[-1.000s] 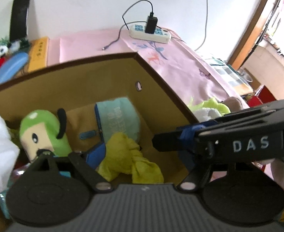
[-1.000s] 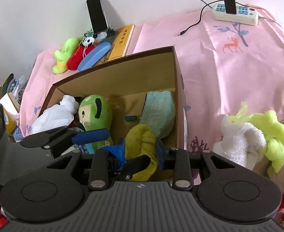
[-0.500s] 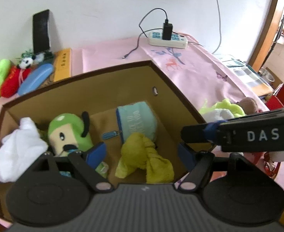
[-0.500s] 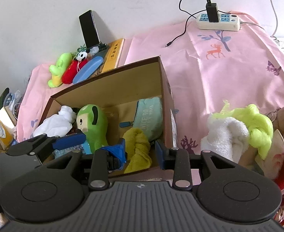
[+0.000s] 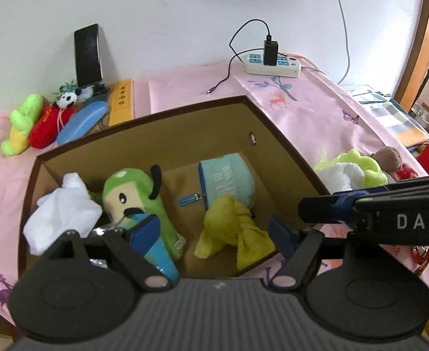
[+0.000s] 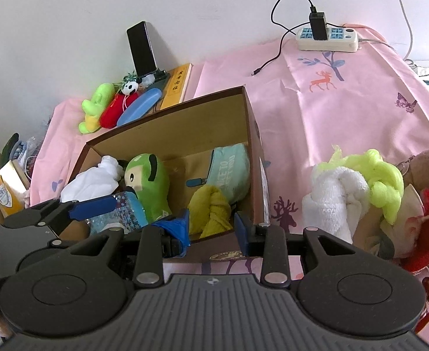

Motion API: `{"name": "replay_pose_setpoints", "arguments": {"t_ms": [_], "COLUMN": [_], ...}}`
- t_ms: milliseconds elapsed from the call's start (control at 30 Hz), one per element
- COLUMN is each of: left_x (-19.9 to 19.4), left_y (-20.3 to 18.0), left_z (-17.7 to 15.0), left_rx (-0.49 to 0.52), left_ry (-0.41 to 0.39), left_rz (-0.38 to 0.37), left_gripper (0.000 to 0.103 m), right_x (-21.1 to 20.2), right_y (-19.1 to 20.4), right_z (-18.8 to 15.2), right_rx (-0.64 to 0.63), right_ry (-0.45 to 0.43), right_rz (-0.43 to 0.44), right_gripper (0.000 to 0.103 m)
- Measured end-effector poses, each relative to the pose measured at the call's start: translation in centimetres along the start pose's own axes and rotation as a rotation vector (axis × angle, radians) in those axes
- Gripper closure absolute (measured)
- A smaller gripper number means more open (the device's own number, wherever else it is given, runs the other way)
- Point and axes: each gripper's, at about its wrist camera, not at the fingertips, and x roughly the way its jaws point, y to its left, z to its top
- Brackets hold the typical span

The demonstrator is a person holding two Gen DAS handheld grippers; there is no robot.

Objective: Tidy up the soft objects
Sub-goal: 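Withdraw the right gripper from the box, then move the right gripper to the lime-green yarn toy in the pile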

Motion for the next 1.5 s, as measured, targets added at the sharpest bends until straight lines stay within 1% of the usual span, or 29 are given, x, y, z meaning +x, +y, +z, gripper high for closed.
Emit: {"name": "replay_pose_setpoints", "arguments": {"t_ms": [467, 600, 733, 933, 1200, 1300, 1400, 1500], "left_x": [-1.5, -1.9, -2.5, -3.3, -2.5, -1.6, -0.7, -0.3], "left_y": [-0.6, -1.2, -1.8, -3.6, -6.0, -6.9, -8.2, -9.5], "left_z": [-0.8, -1.1, -1.5, -2.6, -3.9, -4.3, -4.5, -4.5], "left_rx": [-0.005, -0.003, -0.003, 0.044, 0.098, 0.119, 0.157, 0.193], "left_ry": [0.0, 0.003, 0.003, -0.004, 0.033, 0.064, 0.08, 0.071], "left_rz": [0.023, 0.031, 0.016, -0.001, -0.063, -0.094, -0.126, -0.172], "left_gripper": [0.027, 0.027, 0.027, 0.027, 0.027, 0.027, 0.027, 0.027], "right_x": [-1.2, -1.5, -1.8, -2.0, -2.3, -2.3, -2.4, -2.7], "right_y": [0.2, -0.2, -0.4, -1.1, -3.1, -4.2, -5.7, -7.3], "right_z": [-1.3, -1.7, -2.2, -3.4, -5.6, -6.4, -6.9, -7.2], "right_rx": [0.007, 0.025, 0.032, 0.032, 0.047, 0.051, 0.079, 0.123], "right_ry": [-0.021, -0.025, -0.031, -0.039, -0.057, -0.057, -0.056, -0.054], "right_rz": [-0.005, 0.0, -0.004, -0.013, -0.054, -0.079, -0.101, -0.117], "right_gripper": [0.086, 0.086, 0.086, 0.086, 0.086, 0.086, 0.086, 0.086]}}
